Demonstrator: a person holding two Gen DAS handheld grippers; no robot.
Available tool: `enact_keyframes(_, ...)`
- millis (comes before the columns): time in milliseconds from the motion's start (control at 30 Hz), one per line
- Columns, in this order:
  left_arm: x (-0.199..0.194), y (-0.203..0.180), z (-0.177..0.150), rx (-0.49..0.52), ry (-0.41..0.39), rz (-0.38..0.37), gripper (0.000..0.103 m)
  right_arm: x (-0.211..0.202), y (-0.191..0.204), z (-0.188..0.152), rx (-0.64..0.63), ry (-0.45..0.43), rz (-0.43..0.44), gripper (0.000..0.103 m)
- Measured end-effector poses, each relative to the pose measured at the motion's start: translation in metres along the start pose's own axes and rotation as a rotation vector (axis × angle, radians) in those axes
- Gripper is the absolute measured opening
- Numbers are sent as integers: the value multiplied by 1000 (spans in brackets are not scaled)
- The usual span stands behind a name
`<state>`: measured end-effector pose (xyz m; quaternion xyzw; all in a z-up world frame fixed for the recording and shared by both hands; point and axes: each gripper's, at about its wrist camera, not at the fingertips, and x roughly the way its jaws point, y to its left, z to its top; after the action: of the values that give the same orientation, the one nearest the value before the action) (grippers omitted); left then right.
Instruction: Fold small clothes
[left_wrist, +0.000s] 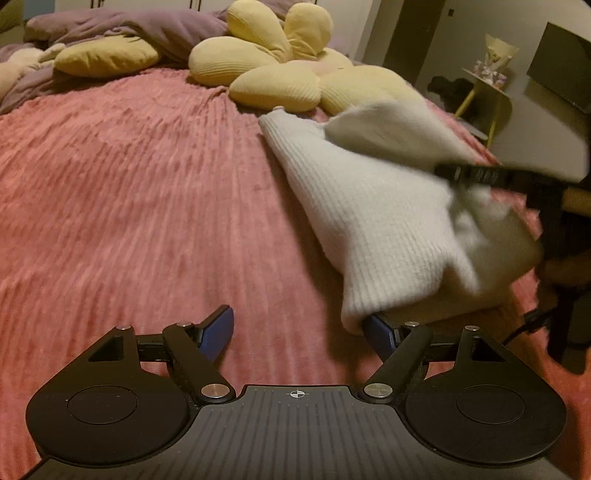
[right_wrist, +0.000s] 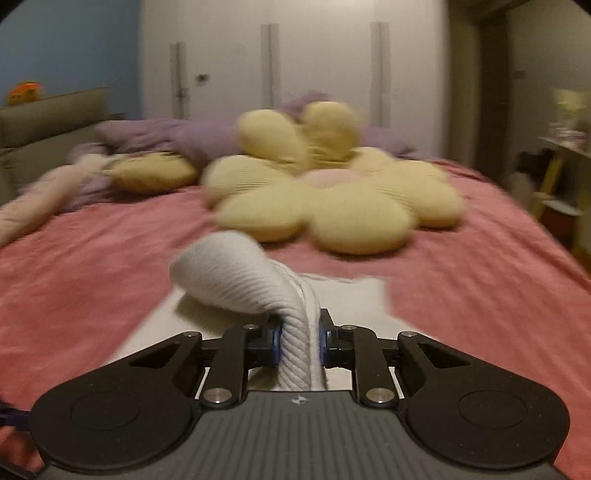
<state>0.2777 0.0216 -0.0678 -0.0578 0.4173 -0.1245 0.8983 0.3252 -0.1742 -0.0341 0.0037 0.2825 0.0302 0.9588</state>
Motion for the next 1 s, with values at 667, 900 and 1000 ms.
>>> enact_keyframes(667,8,-11,3,-63,25,18,81,-59,-75,-66,463,159,265,48)
enact_keyframes(900,13,-15,7,-67,47,41,81,-40,-69,-66,496,207,293,20)
enact_keyframes(1000,13,-12,9,-75,48,51,81,-53,-55,-56,355,125,232,12)
